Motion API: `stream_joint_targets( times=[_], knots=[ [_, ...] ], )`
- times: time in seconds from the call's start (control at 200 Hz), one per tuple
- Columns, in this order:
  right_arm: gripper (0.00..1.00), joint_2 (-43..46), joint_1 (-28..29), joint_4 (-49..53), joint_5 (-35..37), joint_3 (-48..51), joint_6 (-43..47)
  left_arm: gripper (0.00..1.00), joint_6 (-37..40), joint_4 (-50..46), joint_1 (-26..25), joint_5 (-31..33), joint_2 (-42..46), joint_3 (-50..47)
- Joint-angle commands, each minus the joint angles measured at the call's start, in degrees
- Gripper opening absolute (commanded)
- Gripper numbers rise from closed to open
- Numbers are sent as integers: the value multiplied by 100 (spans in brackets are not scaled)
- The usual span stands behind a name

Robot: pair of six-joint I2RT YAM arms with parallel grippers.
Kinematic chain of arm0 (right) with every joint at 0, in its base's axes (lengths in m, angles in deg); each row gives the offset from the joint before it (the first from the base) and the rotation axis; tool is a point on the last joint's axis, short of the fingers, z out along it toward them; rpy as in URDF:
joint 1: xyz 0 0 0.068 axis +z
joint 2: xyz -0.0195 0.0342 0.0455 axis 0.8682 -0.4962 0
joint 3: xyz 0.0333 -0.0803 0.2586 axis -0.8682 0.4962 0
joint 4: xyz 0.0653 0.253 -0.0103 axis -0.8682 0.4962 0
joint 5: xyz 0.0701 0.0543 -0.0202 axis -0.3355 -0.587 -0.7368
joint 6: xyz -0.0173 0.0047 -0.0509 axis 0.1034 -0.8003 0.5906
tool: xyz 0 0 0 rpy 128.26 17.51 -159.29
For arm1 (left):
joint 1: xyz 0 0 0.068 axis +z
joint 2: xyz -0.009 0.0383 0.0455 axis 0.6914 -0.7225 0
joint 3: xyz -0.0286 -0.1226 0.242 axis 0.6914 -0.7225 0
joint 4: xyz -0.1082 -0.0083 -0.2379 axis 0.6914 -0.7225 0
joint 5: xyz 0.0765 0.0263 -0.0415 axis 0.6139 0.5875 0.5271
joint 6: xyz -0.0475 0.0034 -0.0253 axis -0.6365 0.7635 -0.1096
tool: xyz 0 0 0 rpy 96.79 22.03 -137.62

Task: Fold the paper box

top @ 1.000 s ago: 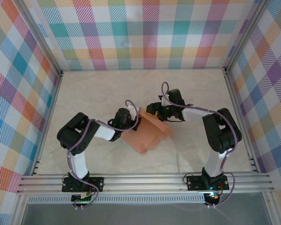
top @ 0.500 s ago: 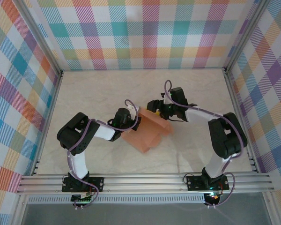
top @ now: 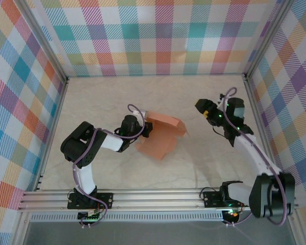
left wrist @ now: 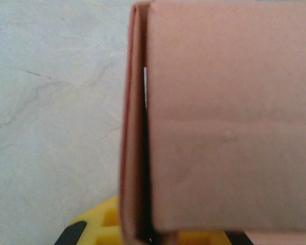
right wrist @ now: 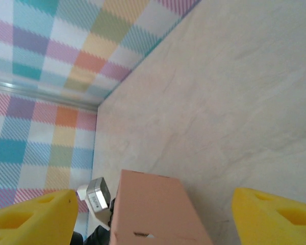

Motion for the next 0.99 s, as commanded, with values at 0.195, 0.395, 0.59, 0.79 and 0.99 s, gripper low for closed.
stream_joint_targets(
  times=[0.195,0.395,0.59,0.79,0.99],
  knots=[
    [75,924,-294,-903,-460,1319,-391,0,-2092,1026,281,-462,-31,189],
    [69,591,12,-1500,-1139,1319,-373,0,-2827,1559,325,-786,-233,367],
    [61,-68,612,-2317,-1138,1046,-790,0,-2859,1731,317,-812,-308,337],
    [52,-758,1109,-3060,-1144,714,-1162,0,-2777,1745,312,-818,-281,271],
    [45,-1246,1317,-3559,-1101,444,-1394,0,-2732,1783,304,-886,-247,244]
  ],
)
